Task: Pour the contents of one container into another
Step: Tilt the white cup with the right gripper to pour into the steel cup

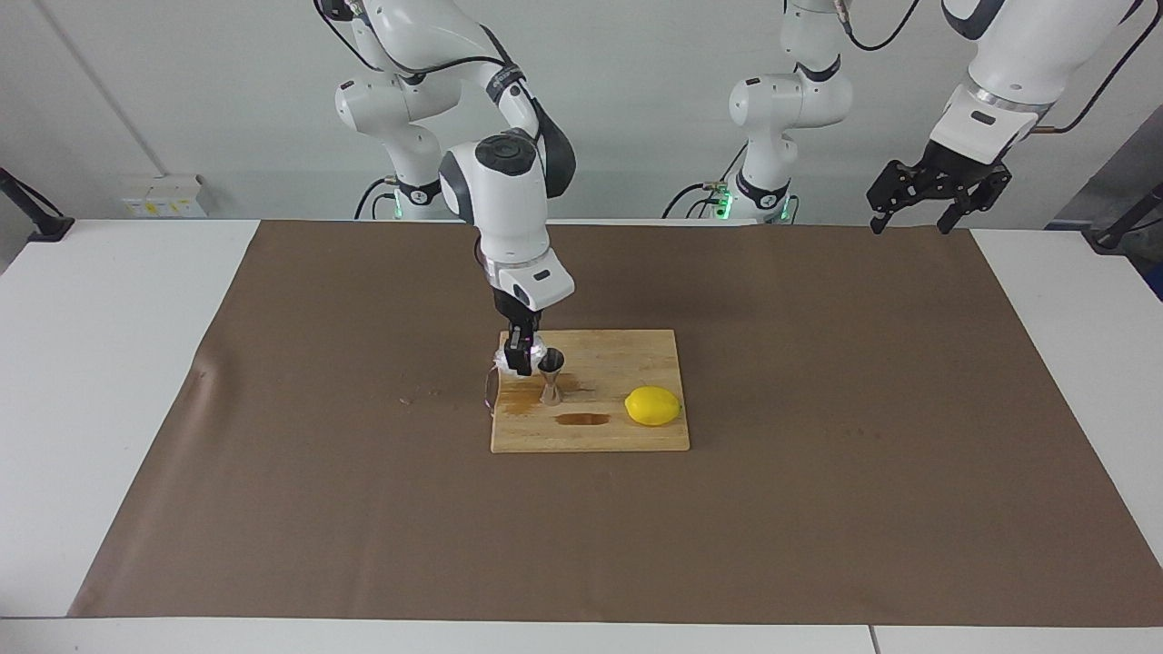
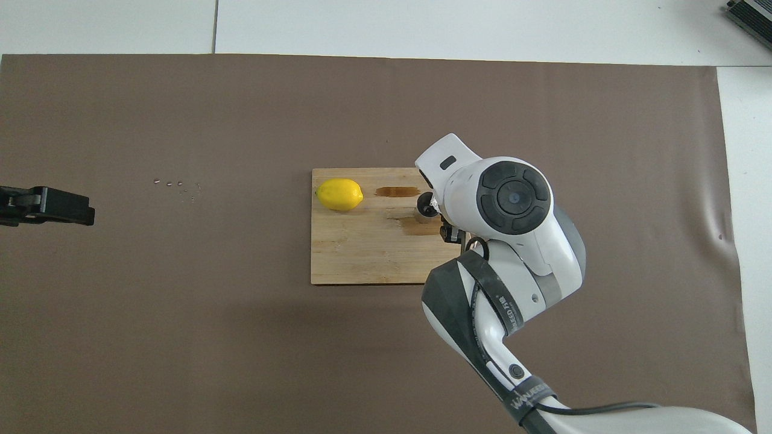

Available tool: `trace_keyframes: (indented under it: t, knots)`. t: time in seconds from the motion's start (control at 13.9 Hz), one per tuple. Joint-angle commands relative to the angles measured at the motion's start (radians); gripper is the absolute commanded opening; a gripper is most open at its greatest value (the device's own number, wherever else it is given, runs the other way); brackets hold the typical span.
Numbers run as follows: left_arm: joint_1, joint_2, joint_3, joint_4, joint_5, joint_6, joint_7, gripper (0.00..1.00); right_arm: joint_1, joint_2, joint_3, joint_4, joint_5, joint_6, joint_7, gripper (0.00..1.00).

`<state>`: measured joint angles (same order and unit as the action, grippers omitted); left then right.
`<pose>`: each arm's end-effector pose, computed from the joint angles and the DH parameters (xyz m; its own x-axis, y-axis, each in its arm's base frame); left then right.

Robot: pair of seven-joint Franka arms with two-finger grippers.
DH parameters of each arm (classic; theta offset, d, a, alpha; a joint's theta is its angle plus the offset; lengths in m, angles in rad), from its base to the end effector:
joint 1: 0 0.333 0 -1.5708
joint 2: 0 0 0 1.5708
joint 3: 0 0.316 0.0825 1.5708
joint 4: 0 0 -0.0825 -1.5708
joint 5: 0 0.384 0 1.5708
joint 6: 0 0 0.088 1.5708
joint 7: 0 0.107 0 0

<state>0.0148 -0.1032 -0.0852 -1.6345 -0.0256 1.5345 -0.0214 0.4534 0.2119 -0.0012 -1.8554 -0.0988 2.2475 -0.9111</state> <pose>0.5168 -0.0418 0.6465 0.9988 -0.0495 0.0025 -0.0495 -0.9986 0.0169 0.5678 0.2727 0.4248 0.1480 0.9882 0.0395 0.9693 -0.1529 0.1928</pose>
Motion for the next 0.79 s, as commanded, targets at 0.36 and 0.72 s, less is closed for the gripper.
trace_keyframes:
  t: [0.36,0.72]
  knots:
    - [-0.007,-0.030,0.010,-0.033,-0.010,0.004,0.004,1.00,-0.041,-0.017,0.007,-0.004,0.117,0.012,-0.021,0.39]
    - [-0.007,-0.030,0.010,-0.033,-0.011,0.004,0.003,1.00,-0.122,-0.031,0.007,-0.004,0.327,0.014,-0.193,0.39]
